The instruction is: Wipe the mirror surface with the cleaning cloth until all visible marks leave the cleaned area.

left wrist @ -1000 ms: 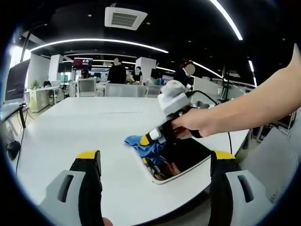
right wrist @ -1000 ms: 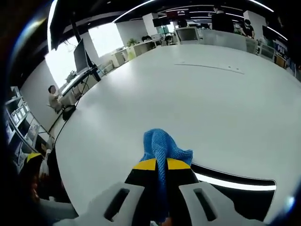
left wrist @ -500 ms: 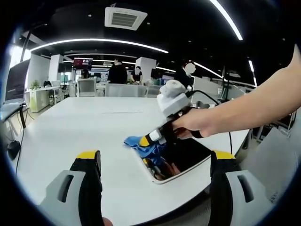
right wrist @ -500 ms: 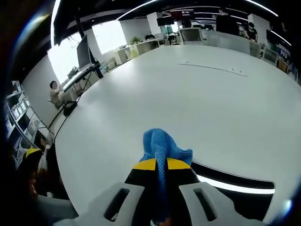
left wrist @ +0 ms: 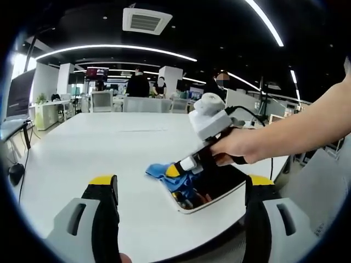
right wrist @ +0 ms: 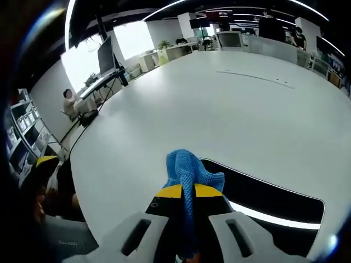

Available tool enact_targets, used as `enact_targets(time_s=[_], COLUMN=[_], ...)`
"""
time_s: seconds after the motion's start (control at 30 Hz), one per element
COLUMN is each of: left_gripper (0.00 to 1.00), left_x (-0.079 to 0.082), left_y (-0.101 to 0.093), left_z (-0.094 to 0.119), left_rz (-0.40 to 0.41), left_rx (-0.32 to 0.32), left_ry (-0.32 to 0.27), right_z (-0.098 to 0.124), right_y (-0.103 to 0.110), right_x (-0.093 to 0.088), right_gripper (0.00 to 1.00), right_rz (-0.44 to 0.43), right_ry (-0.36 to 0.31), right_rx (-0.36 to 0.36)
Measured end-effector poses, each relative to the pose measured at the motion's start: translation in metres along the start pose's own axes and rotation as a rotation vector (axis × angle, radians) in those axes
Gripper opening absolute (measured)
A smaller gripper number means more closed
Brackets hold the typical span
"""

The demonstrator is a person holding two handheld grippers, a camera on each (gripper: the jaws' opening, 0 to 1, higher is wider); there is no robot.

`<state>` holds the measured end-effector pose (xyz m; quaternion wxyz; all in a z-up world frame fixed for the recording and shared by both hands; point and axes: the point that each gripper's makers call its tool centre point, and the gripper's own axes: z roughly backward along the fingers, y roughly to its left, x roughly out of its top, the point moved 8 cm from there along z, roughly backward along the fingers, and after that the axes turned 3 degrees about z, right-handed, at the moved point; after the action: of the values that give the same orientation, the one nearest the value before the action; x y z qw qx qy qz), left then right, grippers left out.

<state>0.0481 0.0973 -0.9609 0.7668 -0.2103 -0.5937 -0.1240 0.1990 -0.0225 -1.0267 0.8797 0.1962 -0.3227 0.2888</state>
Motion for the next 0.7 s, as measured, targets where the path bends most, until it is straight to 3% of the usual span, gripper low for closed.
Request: enact_targets(time_s=[0.53,0.7], left_gripper=[0.94,0.94], left_x=[0.0,0.0], left_y=[0.001,0.001], left_z=[0.0,0.0], left_rz=[0.001,0.0], left_rx=[0.002,0.003], left_ry=[0.002,0.008], right_z=[0.007,0.007], right_y=[0.01,0.012], right_x=[-0.007,-0.005], right_gripper=[0.0,0.0], right_rz=[0.043,0.199], right_ry=[0.008,0.039], right_rx=[0.013,-0.003])
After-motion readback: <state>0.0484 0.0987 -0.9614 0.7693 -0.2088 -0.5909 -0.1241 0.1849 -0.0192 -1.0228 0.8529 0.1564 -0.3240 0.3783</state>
